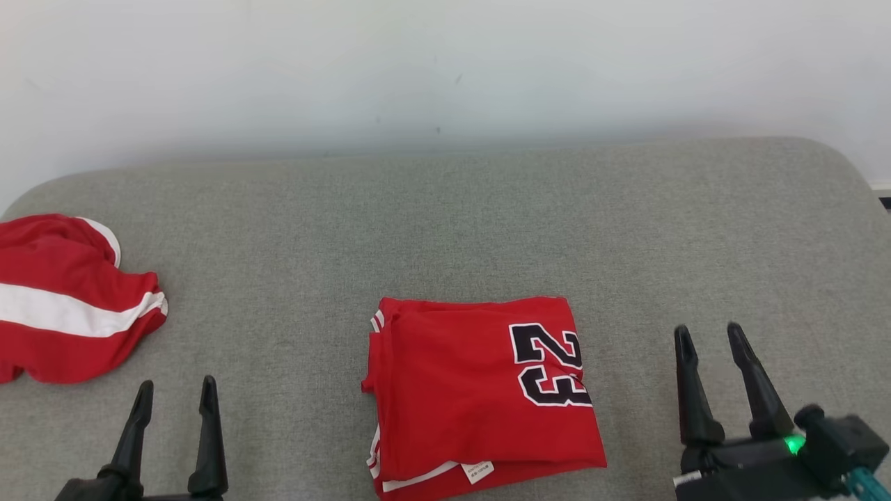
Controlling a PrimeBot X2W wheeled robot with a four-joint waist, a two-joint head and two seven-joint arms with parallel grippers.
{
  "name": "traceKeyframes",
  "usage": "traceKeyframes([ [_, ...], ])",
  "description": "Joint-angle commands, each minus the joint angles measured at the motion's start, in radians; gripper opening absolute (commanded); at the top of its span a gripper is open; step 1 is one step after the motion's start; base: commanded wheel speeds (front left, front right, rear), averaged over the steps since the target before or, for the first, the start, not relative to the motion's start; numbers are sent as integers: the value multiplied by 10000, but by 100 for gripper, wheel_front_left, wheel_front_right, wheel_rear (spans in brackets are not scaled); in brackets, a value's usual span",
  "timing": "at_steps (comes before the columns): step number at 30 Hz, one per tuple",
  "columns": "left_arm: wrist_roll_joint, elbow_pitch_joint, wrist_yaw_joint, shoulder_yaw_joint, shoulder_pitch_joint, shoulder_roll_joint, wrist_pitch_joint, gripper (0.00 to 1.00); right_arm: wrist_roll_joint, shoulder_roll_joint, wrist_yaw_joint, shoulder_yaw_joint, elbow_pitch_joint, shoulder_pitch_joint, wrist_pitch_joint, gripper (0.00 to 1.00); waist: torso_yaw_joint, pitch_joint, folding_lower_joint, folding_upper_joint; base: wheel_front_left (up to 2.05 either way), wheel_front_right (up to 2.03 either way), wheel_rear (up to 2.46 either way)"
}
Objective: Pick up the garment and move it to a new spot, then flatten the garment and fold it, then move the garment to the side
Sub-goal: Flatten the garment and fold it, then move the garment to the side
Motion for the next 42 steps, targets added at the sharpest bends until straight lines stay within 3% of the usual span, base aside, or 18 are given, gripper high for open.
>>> traceKeyframes([
  [1, 97, -73, 44, 65, 206, -1, -4, 100, -262, 55, -25, -134, -149, 361, 2, 100, -60, -97, 0, 0, 0, 0, 0],
  [10, 467, 33, 18, 111, 494, 10, -4, 100, -1064, 232, -25, -248, -236, 1221, 2, 100, -201, -385, 0, 0, 0, 0, 0],
  [42, 463, 889, 11, 283, 625, 67, -4, 100, -1473, 157, -25, -123, 673, 1341, 1, 100, 77, -594, 0, 0, 0, 0, 0],
])
